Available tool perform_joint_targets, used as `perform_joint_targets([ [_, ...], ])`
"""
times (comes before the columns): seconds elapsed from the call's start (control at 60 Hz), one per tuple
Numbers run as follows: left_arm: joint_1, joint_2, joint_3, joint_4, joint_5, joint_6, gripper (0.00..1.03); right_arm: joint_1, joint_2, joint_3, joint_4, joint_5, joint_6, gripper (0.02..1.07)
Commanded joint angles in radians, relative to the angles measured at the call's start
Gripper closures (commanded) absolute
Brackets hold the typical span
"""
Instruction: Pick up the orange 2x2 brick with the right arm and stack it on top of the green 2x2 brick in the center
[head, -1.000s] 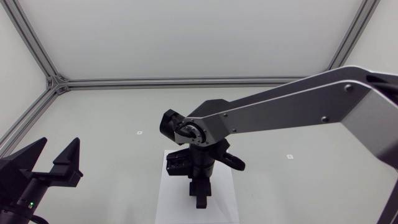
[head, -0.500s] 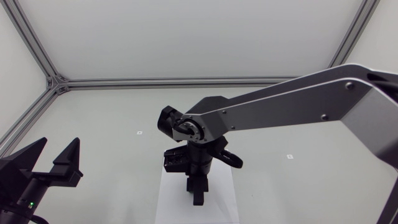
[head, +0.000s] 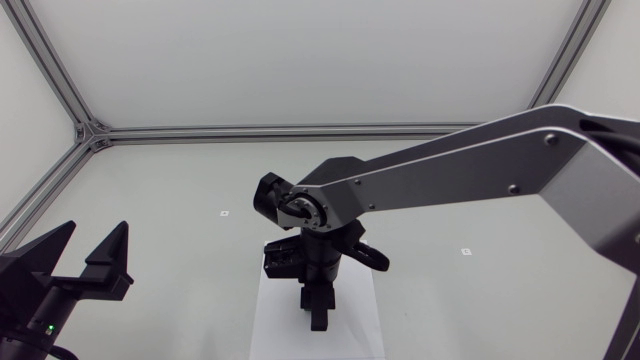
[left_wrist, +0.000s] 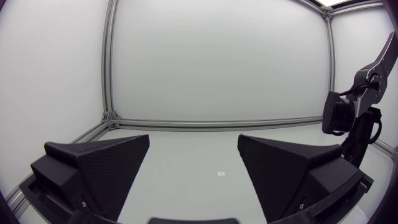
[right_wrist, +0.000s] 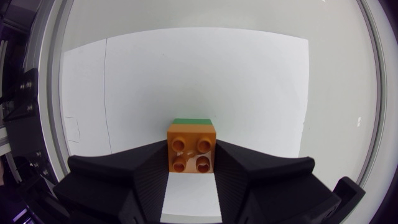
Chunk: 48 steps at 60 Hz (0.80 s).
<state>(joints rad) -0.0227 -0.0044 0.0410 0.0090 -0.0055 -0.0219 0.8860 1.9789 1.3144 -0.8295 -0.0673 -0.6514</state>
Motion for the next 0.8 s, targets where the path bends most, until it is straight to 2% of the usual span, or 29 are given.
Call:
perform_joint_targets([
  [0.0, 0.003, -0.008, -0.041, -0.015, 0.004, 0.013, 0.04, -0.012, 0.009, -0.018, 0.006, -0.005, 0.004, 0.70],
  [0.783, 0.003, -0.008, -0.041, -0.015, 0.004, 0.013, 0.04, -0.004, -0.009, -0.064, 0.006, -0.016, -0.039, 0.70],
])
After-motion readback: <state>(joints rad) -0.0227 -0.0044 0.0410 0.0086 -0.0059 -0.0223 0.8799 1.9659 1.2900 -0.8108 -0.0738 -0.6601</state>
